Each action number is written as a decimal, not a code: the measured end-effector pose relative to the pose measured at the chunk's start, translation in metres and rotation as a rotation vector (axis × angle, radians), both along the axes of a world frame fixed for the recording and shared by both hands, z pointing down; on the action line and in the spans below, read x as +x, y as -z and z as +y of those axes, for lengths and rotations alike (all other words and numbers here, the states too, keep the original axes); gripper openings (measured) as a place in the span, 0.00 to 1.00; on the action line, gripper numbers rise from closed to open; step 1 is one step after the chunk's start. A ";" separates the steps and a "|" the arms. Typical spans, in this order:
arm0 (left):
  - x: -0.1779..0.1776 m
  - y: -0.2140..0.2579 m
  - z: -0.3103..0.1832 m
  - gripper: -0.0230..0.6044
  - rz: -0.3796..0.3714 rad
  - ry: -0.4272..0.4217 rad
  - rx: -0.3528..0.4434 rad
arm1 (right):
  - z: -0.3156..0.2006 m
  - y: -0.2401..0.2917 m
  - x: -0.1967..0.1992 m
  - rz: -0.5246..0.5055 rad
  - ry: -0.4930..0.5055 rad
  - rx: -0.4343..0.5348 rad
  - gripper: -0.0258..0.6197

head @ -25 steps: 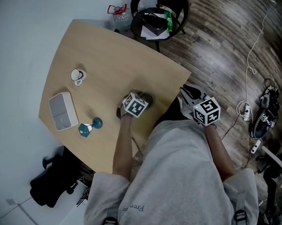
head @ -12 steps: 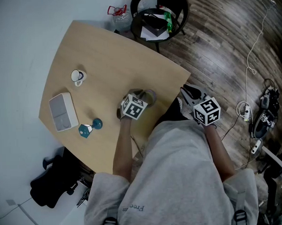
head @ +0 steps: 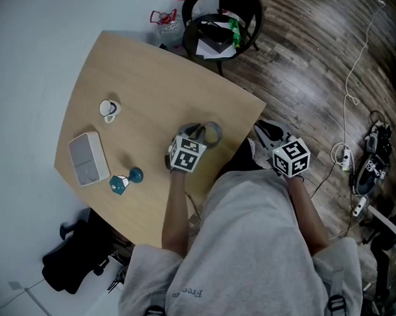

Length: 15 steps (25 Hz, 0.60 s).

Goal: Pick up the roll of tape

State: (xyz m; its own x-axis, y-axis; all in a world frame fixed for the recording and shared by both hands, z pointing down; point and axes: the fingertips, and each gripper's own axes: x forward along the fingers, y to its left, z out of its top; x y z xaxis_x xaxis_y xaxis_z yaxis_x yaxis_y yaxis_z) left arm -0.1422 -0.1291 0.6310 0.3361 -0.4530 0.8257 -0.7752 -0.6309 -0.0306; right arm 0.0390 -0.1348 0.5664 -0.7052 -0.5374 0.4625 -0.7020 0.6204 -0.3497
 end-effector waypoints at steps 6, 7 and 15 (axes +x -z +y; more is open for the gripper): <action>0.000 0.011 -0.003 0.10 0.017 0.038 0.070 | 0.001 0.000 0.001 -0.001 -0.001 0.002 0.14; 0.000 0.013 -0.004 0.10 0.019 0.046 0.084 | 0.001 0.000 0.002 -0.001 -0.002 0.002 0.14; 0.002 0.039 -0.013 0.10 0.070 0.105 0.210 | 0.002 0.002 0.005 -0.003 -0.006 0.005 0.14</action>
State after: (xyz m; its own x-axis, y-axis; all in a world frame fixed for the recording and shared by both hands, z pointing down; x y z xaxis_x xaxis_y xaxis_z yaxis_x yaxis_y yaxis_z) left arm -0.1397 -0.1423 0.5921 0.3315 -0.6478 0.6859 -0.8410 -0.5324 -0.0964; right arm 0.0439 -0.1329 0.5646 -0.7033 -0.5438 0.4580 -0.7048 0.6179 -0.3486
